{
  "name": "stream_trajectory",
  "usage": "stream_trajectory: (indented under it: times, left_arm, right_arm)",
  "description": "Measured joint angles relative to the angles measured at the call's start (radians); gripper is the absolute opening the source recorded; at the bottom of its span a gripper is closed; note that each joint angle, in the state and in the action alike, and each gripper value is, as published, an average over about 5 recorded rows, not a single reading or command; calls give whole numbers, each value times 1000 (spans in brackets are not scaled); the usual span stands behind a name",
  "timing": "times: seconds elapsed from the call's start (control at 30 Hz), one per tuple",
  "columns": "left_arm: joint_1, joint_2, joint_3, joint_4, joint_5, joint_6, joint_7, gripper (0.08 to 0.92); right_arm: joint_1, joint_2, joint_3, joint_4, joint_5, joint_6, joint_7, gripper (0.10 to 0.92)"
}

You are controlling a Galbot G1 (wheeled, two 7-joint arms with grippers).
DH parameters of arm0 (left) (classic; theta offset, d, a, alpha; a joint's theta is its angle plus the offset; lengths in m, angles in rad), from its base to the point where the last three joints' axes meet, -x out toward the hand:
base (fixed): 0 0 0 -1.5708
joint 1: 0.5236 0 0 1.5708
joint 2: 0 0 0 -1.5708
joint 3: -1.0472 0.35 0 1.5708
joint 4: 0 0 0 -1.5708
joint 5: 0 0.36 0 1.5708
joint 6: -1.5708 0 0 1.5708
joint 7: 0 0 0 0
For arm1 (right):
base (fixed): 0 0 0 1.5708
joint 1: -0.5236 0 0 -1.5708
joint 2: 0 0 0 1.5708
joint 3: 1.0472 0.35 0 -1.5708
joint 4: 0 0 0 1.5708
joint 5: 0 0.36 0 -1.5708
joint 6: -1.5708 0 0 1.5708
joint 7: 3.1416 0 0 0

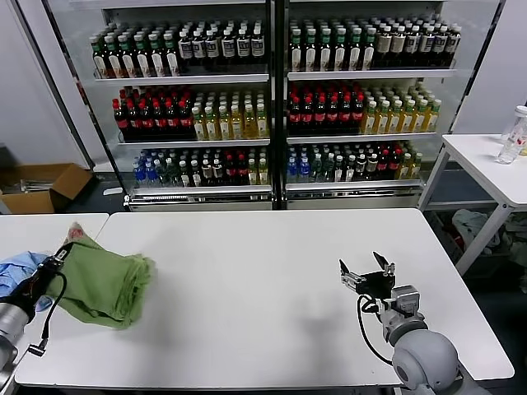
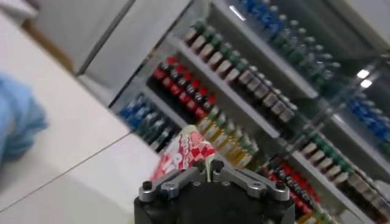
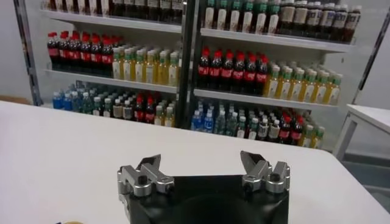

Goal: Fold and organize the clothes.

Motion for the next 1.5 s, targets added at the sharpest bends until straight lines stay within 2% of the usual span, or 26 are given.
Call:
stream_trajectory:
  times: [0.13, 0.33, 0.63, 0.9, 1.2, 1.5]
  left_arm:
    - [-15, -35, 86, -55, 104, -14, -7, 107]
    - [-65, -133, 274, -74, 288, -24, -30, 107]
    - [-147, -286, 524, -36, 402, -33, -55, 107]
    - [-205, -408, 689, 48, 496, -43, -31, 125]
    - [-211, -450, 766, 76, 668, -102, 10, 363]
    - [-158, -414, 682, 28, 739, -196, 6, 623]
  right_arm:
    - [-9, -2, -1, 7, -4, 2, 0, 823]
    - [-23, -6, -3, 18, -12, 5, 0, 823]
    - [-26, -15, 2, 37, -18, 12, 6, 823]
    - [-46, -23, 26, 56, -17, 17, 7, 823]
    - [-21, -15, 8, 48, 13, 16, 5, 823]
    - [109, 76, -158, -40, 86, -7, 48, 823]
